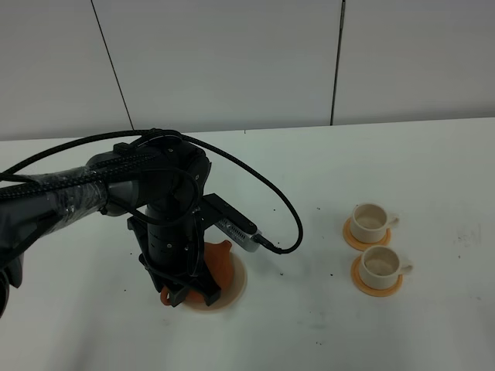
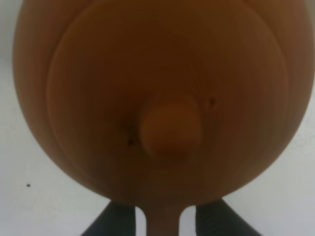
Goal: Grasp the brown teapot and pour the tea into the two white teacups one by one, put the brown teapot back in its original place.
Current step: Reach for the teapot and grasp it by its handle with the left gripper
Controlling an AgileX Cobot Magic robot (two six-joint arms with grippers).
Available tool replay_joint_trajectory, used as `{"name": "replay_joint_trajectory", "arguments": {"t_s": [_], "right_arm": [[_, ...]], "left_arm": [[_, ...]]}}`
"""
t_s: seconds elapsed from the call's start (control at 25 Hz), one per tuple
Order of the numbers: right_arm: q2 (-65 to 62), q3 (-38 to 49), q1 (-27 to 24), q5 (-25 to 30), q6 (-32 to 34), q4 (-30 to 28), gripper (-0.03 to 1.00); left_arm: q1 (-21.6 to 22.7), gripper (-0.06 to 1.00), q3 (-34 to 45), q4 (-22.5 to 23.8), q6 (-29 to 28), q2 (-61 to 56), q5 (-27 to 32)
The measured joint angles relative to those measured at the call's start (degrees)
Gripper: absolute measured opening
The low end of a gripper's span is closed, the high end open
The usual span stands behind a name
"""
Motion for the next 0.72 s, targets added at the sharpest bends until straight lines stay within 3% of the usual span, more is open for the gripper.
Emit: {"name": "replay_joint_trajectory", "arguments": {"t_s": [0.36, 0.72], "right_arm": [[0.00, 0.00, 0.00, 0.00, 0.00, 0.00, 0.30], [0.00, 0.00, 0.00, 0.00, -0.05, 0.00, 0.30]], "left_arm": [[0.00, 0.35, 0.00, -0.20, -0.99, 0.00, -0.85], [0.00, 0.23, 0.00, -0.27, -1.04, 0.00, -1.24]]}}
